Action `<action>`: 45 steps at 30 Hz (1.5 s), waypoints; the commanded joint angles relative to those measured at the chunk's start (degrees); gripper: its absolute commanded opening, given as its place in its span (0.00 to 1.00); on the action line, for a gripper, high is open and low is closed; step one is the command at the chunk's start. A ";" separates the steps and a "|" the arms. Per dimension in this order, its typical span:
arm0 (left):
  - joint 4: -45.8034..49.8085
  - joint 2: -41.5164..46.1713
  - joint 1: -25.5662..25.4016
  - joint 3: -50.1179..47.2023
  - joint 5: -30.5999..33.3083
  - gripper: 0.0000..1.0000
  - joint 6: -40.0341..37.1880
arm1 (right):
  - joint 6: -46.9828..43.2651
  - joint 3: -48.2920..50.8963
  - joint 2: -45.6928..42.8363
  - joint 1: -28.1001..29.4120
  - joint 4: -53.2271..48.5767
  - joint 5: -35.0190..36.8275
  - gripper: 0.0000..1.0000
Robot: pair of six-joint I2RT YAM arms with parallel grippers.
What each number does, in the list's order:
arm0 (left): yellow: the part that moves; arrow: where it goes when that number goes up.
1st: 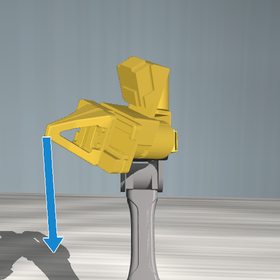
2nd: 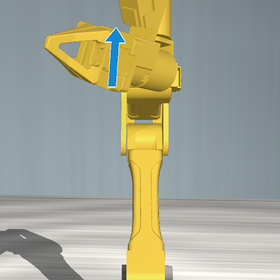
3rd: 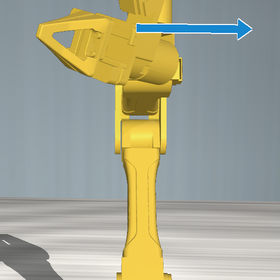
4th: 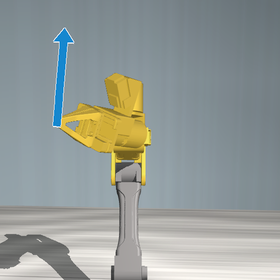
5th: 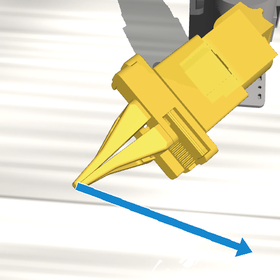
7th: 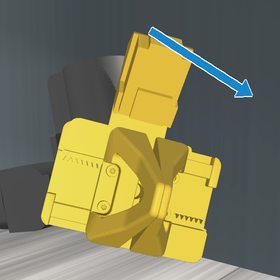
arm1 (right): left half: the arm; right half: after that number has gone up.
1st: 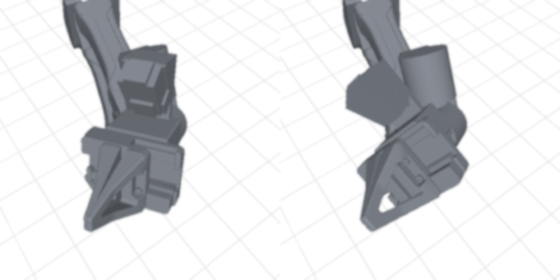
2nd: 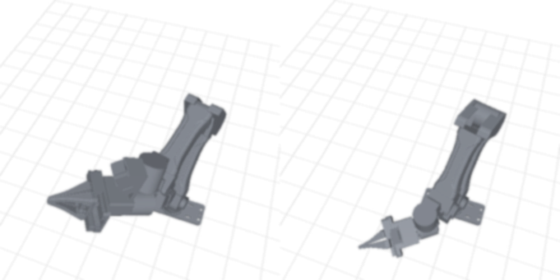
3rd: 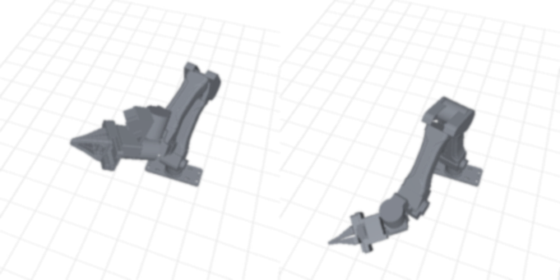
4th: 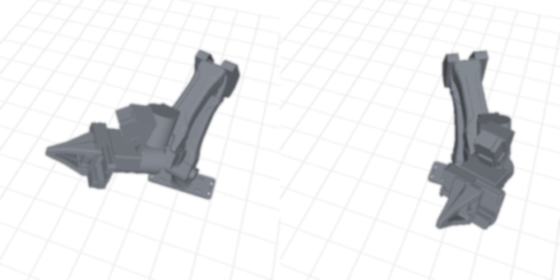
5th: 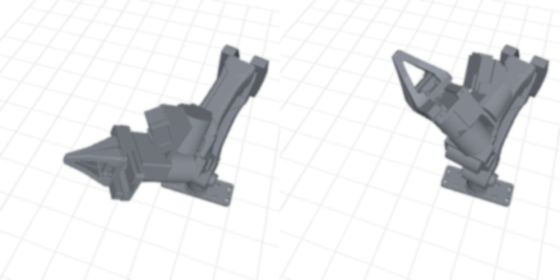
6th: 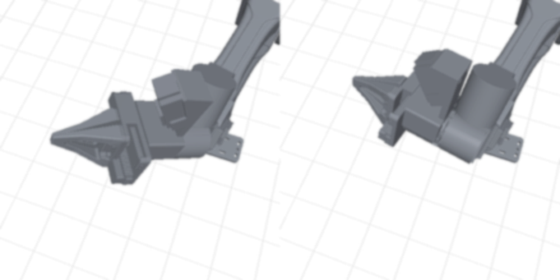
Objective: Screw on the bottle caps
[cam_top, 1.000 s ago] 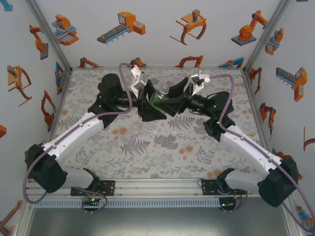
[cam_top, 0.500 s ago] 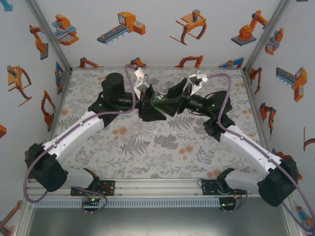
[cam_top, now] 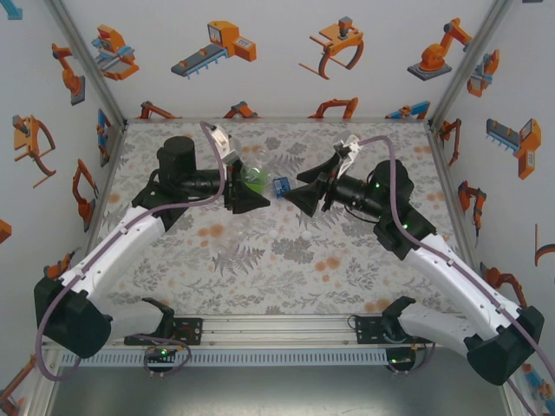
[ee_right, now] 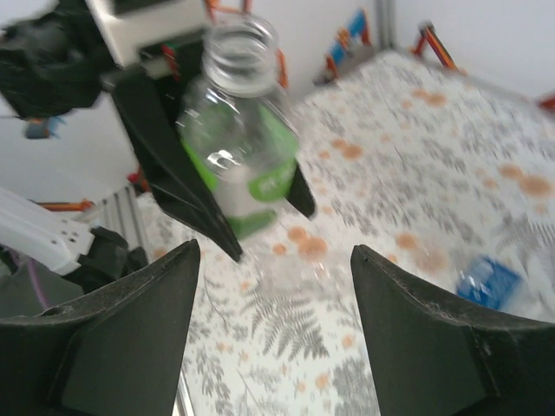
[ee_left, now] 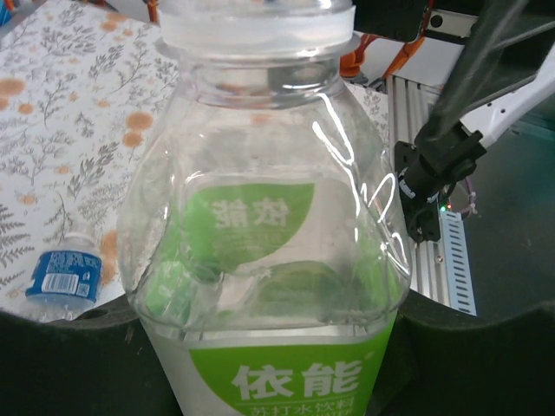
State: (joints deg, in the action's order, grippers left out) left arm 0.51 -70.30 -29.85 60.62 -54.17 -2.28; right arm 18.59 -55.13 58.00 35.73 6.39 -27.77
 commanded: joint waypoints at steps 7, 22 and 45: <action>0.49 4.56 0.05 -2.75 3.37 0.08 1.81 | 3.70 -2.74 2.27 -0.05 -29.65 19.76 0.55; 2.92 16.56 -0.38 -11.26 9.33 0.08 6.93 | 11.45 6.29 6.80 -0.21 -40.72 29.30 0.52; 2.42 15.44 -3.75 -12.97 13.13 0.07 7.15 | 13.21 6.42 15.01 -0.22 -43.07 31.69 0.51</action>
State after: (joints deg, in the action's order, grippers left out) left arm 3.92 -54.63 -33.15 46.28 -41.15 4.67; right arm 32.12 -46.50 72.05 35.70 -34.92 1.89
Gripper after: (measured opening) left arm 0.522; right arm 0.510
